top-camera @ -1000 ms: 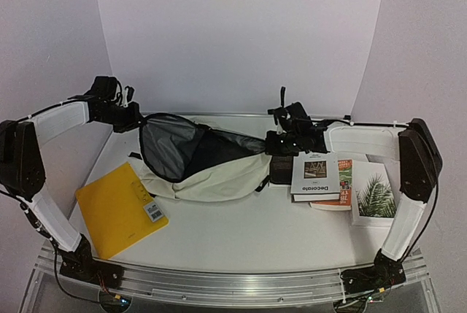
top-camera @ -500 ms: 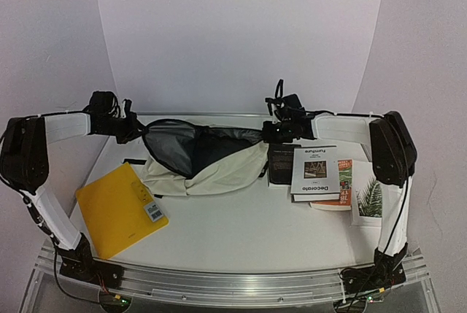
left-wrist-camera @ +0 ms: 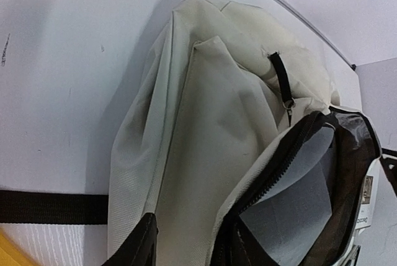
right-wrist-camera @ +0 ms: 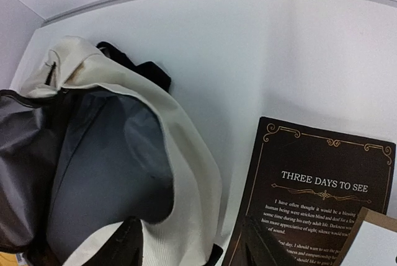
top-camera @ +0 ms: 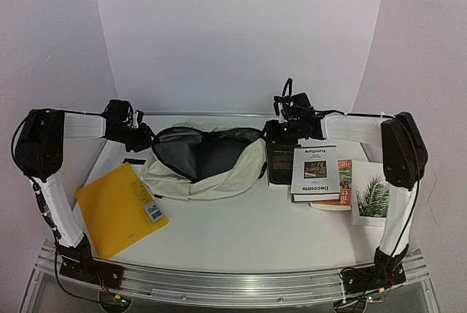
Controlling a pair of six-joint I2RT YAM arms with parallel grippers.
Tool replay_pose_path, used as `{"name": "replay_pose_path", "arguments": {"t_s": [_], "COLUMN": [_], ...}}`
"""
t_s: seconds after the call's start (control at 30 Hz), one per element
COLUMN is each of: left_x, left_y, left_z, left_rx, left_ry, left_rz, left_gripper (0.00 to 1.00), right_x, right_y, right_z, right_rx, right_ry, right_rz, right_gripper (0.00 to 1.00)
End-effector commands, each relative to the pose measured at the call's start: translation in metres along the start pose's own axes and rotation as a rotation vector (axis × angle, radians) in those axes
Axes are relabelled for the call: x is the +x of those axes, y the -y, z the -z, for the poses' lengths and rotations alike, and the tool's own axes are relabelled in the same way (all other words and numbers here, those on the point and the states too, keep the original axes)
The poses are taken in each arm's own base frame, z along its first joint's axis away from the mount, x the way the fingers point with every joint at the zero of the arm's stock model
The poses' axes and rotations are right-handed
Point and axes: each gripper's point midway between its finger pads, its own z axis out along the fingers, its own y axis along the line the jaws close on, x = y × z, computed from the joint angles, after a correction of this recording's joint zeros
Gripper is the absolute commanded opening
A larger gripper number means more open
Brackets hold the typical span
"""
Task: Pack the student bag
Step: Adjust the student bag at the center of the board, then pick up the stationery from the center of the board.
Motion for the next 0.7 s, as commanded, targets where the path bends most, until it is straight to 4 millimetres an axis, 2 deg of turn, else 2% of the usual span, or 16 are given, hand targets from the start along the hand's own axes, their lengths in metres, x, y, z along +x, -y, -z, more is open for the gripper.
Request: {"name": "replay_pose_path", "arguments": {"t_s": [0.0,0.1,0.17,0.3,0.4,0.47,0.53,0.67], "left_x": [-0.033,-0.036,-0.035,-0.028,-0.017,-0.006,0.004,0.022], "left_y": [0.012,0.011,0.009,0.002,-0.014,-0.032,-0.049,-0.070], "left_z": [0.031,0.054,0.069,0.095,0.105,0.109,0.111,0.114], "left_rx": [-0.048,-0.099,-0.126,-0.163,-0.217,-0.255,-0.268,-0.260], "left_ry": [0.132,0.187,0.218,0.250,0.246,0.237,0.229,0.244], "left_rz": [-0.047,-0.040,-0.030,0.006,0.053,0.112,0.187,0.287], "left_gripper": [0.51,0.70,0.79,0.88,0.93,0.97,0.98,0.98], "right_x": [-0.046,-0.046,-0.043,-0.032,-0.017,0.001,0.019,0.065], "right_y": [-0.036,-0.048,-0.058,-0.078,-0.098,-0.115,-0.140,-0.191], "right_z": [0.061,0.082,0.093,0.113,0.121,0.119,0.117,0.104], "right_rx": [-0.118,-0.177,-0.225,-0.342,-0.442,-0.491,-0.540,-0.643], "right_ry": [0.131,0.148,0.156,0.167,0.154,0.122,0.088,-0.017], "right_rz": [0.000,-0.044,-0.078,-0.169,-0.236,-0.271,-0.277,-0.296], "right_gripper": [0.56,0.58,0.60,0.63,0.63,0.63,0.62,0.60]}}
